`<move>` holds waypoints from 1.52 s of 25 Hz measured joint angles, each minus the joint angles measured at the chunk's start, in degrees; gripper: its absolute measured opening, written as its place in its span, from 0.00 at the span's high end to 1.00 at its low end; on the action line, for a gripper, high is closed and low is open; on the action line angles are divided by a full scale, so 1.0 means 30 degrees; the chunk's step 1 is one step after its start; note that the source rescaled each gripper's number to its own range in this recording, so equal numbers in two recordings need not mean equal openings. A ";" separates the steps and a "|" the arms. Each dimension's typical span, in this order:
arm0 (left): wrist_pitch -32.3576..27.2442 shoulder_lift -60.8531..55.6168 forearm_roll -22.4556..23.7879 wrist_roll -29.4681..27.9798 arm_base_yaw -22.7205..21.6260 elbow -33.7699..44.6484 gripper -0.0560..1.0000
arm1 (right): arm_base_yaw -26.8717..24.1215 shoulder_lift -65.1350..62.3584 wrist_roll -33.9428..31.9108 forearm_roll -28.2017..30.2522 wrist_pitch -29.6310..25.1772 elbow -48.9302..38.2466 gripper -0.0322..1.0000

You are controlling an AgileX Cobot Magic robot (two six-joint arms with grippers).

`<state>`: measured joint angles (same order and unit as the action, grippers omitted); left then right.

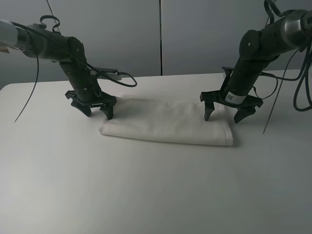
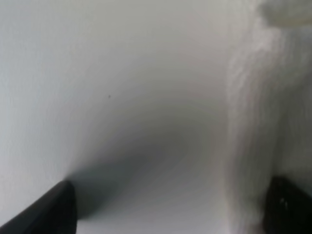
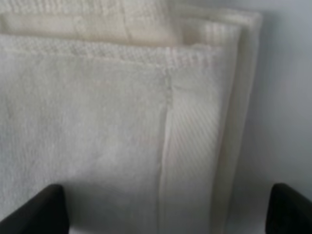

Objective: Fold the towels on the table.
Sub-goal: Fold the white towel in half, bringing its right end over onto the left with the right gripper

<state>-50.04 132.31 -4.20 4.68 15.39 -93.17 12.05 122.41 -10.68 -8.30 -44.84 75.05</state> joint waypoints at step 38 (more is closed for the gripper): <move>-0.0028 0.0000 -0.0035 0.0000 0.0000 0.0000 0.01 | 0.0000 -0.2648 0.2973 -0.3444 -0.0525 0.0166 0.96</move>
<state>-50.12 132.31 -4.31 4.68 15.39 -93.17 12.05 114.46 -1.77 -18.64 -46.42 75.54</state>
